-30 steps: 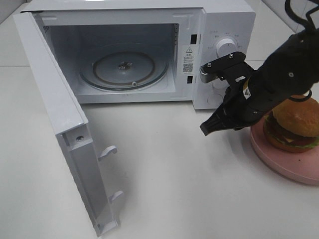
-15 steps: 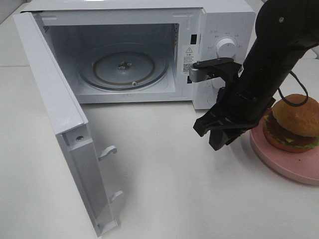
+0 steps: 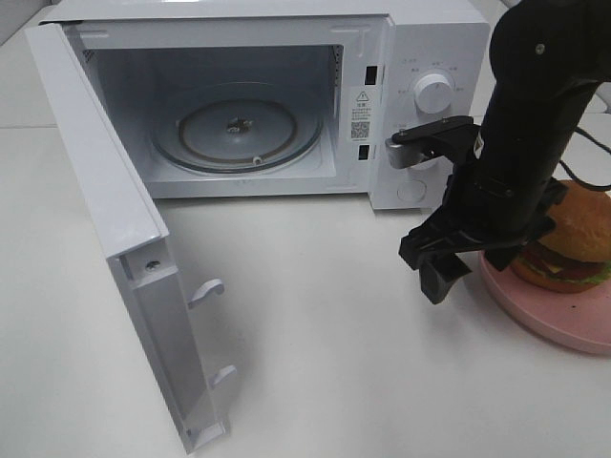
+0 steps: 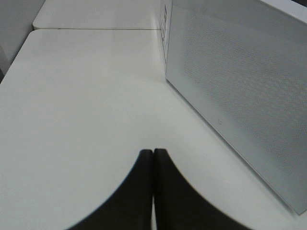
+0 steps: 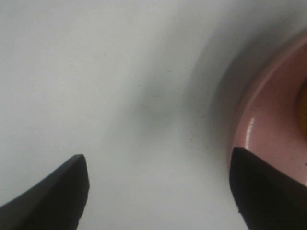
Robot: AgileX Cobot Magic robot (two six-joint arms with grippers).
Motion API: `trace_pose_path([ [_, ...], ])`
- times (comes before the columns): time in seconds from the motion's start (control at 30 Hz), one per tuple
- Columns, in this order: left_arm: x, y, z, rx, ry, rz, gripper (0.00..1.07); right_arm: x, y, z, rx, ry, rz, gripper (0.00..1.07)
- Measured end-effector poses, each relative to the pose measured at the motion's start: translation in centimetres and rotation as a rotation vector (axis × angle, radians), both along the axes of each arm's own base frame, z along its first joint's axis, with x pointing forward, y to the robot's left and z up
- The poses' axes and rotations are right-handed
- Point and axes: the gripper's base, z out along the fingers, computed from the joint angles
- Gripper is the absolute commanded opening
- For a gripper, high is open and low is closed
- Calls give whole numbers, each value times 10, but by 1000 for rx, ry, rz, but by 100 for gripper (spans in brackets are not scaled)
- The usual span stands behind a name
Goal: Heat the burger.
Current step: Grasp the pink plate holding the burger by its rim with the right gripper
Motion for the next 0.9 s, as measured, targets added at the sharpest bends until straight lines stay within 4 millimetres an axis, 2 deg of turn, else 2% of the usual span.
trace_pose_path([
  [0.2, 0, 0, 0, 0, 0, 0, 0, 6, -6, -9, -90, -20, 5, 76],
  [0.33, 0, 0, 0, 0, 0, 0, 0, 10, -6, -26, -127, 9, 16, 76],
  [0.47, 0, 0, 0, 0, 0, 0, 0, 11, -6, -36, -143, 32, 20, 76],
  [0.5, 0, 0, 0, 0, 0, 0, 0, 12, -7, -44, -162, 42, 24, 76],
  [0.9, 0, 0, 0, 0, 0, 0, 0, 19, -8, -73, -222, 56, 53, 76],
])
